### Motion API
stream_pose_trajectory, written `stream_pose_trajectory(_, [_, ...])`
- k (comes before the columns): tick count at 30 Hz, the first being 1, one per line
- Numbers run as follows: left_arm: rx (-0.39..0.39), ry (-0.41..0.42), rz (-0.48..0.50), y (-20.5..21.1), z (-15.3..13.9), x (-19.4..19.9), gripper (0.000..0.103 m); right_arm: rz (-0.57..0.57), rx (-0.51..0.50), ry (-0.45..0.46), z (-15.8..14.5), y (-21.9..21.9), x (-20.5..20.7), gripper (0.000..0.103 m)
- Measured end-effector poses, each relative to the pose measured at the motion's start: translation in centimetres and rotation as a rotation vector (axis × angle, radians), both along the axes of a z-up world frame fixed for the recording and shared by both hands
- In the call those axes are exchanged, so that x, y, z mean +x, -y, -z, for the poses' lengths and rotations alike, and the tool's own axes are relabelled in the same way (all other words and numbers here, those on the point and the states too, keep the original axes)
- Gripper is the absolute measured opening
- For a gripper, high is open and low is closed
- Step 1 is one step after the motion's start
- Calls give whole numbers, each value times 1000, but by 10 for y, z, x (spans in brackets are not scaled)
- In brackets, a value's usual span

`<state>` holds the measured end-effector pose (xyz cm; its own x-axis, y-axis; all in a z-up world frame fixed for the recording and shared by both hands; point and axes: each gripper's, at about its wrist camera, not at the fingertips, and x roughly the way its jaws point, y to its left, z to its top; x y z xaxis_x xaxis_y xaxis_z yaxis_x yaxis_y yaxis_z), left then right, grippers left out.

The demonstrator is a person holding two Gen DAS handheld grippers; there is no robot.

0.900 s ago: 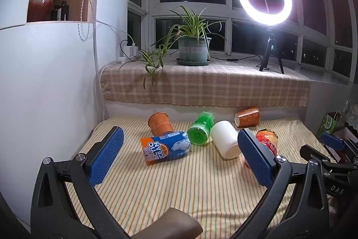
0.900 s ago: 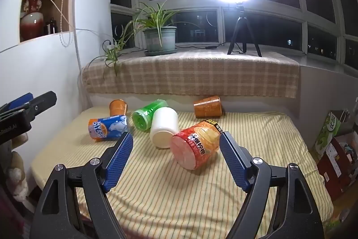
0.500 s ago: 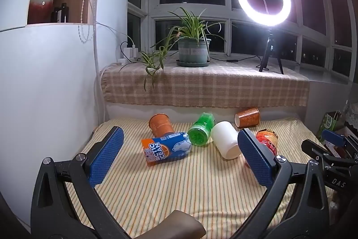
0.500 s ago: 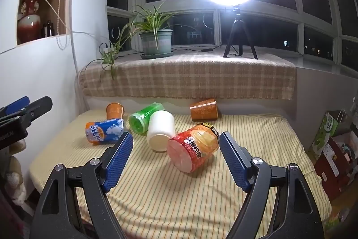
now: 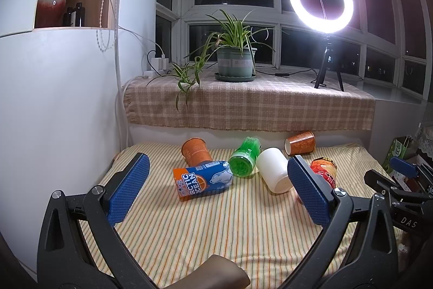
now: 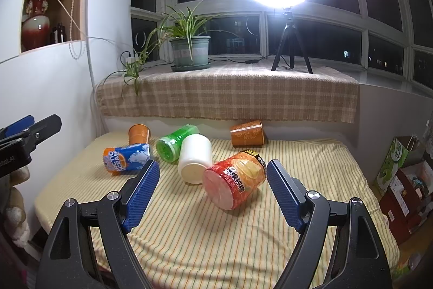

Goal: Flip cup upright

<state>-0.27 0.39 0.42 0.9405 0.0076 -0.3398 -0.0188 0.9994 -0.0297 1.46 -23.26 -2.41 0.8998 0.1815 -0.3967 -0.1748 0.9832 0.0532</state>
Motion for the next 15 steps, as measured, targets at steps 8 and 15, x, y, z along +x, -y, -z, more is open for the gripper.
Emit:
stream_pose_trajectory(8, [2,1,-2,1,1,0,103,2,-3,-2,0,0,0,82])
stream_pose_trajectory(15, [3,1,-1,1,1,0,103,6,-8,-4,0,0,2,82])
